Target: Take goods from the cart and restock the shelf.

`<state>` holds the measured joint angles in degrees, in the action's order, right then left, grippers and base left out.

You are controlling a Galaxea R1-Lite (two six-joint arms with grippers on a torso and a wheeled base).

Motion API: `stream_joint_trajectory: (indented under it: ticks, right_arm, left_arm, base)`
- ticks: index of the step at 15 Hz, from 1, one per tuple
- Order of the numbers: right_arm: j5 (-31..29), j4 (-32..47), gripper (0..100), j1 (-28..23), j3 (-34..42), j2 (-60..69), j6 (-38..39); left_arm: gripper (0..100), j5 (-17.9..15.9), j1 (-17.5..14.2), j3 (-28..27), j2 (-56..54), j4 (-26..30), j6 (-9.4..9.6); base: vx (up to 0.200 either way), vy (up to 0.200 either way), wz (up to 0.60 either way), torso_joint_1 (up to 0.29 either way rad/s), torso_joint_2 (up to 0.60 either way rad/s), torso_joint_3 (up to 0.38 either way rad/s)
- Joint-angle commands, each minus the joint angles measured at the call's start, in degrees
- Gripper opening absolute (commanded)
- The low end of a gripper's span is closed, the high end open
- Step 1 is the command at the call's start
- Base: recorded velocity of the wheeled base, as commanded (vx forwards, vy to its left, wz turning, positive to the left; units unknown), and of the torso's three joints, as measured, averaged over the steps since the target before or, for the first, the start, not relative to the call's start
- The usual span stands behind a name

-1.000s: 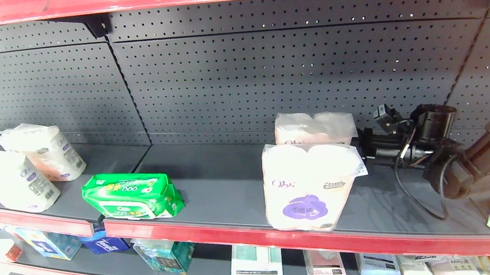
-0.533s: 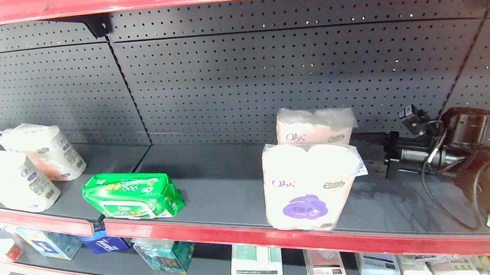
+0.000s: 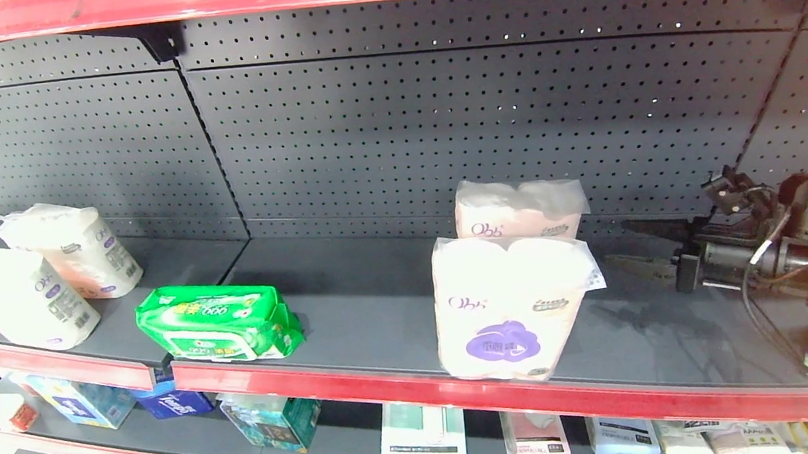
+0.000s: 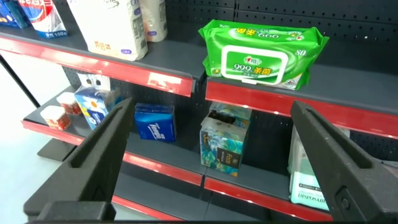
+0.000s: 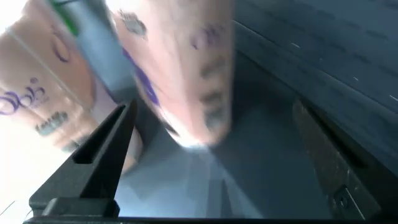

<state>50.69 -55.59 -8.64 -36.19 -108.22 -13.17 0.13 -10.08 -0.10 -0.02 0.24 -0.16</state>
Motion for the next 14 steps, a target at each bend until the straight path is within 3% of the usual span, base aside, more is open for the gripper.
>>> stream_joint_trajectory:
  ticks: [1,2,5,6,9,11,13,14]
  right_arm:
    - [-6.1,2.7,100,-3.6,8.9,11.9,0.0]
    - [-11.2,4.9,100,-4.0,13.1,17.2,0.0]
    - [-37.0,17.4,100,-3.7,23.5,39.6,0.1]
    - [-42.3,22.5,100,-3.1,26.1,47.9,0.2]
    - [-43.9,33.0,100,3.2,32.3,71.8,8.2]
    - [-44.3,38.1,100,3.2,34.6,84.0,8.9]
    - [-44.4,50.3,100,3.0,35.2,101.9,7.5]
    - [-43.1,51.8,100,3.2,35.7,102.4,7.6]
  left_arm:
    - [100,0.0,0.0,0.0,0.0,0.0,-0.02]
    - [100,0.0,0.0,0.0,0.0,0.0,-0.02]
    - [100,0.0,0.0,0.0,0.0,0.0,-0.02]
    - [100,0.0,0.0,0.0,0.0,0.0,-0.02]
    - [100,0.0,0.0,0.0,0.0,0.0,-0.02]
    - [100,0.0,0.0,0.0,0.0,0.0,-0.02]
    - [100,0.0,0.0,0.0,0.0,0.0,-0.11]
    - [100,0.0,0.0,0.0,0.0,0.0,-0.02]
  base:
    - [0.0,0.0,0.0,0.0,0.0,0.0]
    - [0.0,0.0,0.0,0.0,0.0,0.0]
    - [0.0,0.0,0.0,0.0,0.0,0.0]
    - [0.0,0.0,0.0,0.0,0.0,0.0]
    - [0.0,0.0,0.0,0.0,0.0,0.0]
    - [0.0,0.0,0.0,0.0,0.0,0.0]
    - [0.0,0.0,0.0,0.0,0.0,0.0]
    - [0.0,0.0,0.0,0.0,0.0,0.0]
